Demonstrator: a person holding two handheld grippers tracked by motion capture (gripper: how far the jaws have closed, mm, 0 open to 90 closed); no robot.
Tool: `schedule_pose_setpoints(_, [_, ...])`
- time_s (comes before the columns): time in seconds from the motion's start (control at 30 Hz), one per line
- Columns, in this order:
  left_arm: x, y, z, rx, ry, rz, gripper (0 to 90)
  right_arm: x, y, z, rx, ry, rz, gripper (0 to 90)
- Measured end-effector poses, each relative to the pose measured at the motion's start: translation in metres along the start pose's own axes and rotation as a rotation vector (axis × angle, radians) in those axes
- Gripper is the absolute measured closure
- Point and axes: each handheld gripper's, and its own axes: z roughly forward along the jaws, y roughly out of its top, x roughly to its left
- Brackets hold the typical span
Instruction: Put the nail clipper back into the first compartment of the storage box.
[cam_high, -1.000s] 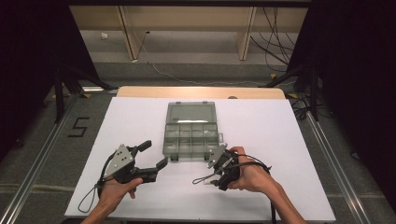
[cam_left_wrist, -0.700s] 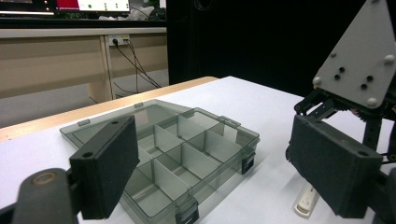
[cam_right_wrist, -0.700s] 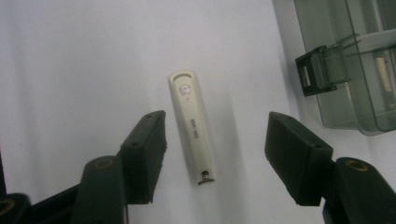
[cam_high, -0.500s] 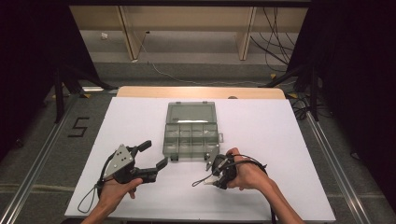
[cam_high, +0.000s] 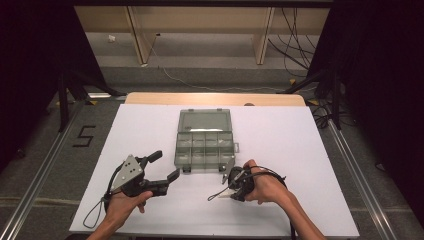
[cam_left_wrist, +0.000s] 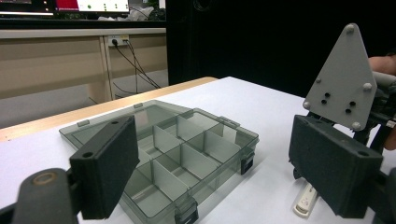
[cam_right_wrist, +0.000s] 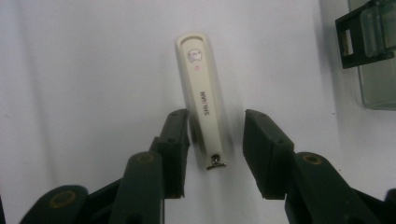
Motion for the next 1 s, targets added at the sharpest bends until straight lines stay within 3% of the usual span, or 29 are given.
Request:
schedule_pose_setpoints(0.53, [0.0, 0.0, 0.001, 0.003, 0.0, 0.008, 15.7, -0.002, 0.0, 0.002, 0.014, 0.061, 0.005, 77.1])
schedule_pose_setpoints(0.63, [0.0, 0.0, 0.001, 0.004, 0.0, 0.007, 15.7, -0.001, 0.001, 0.002, 0.017, 0.047, -0.01, 77.2])
schedule_pose_setpoints(0.8, [0.001, -0.001, 0.001, -0.006, -0.004, 0.003, 15.7, 0.0, 0.002, -0.002, 0.002, 0.034, 0.012, 77.3])
schedule_pose_setpoints(0.9, [0.001, 0.0, 0.0, 0.003, 0.004, 0.004, 15.7, -0.001, 0.003, -0.008, 0.008, -0.002, -0.001, 77.3])
schedule_pose_setpoints(0.93, [0.0, 0.0, 0.0, 0.003, 0.008, 0.0, 15.8, 0.001, 0.004, -0.009, -0.009, -0.003, 0.02, 77.3])
schedule_pose_setpoints(1.0, [0.001, 0.0, 0.0, 0.005, 0.014, 0.007, 15.8, 0.001, 0.006, -0.015, -0.022, -0.039, 0.005, 77.3])
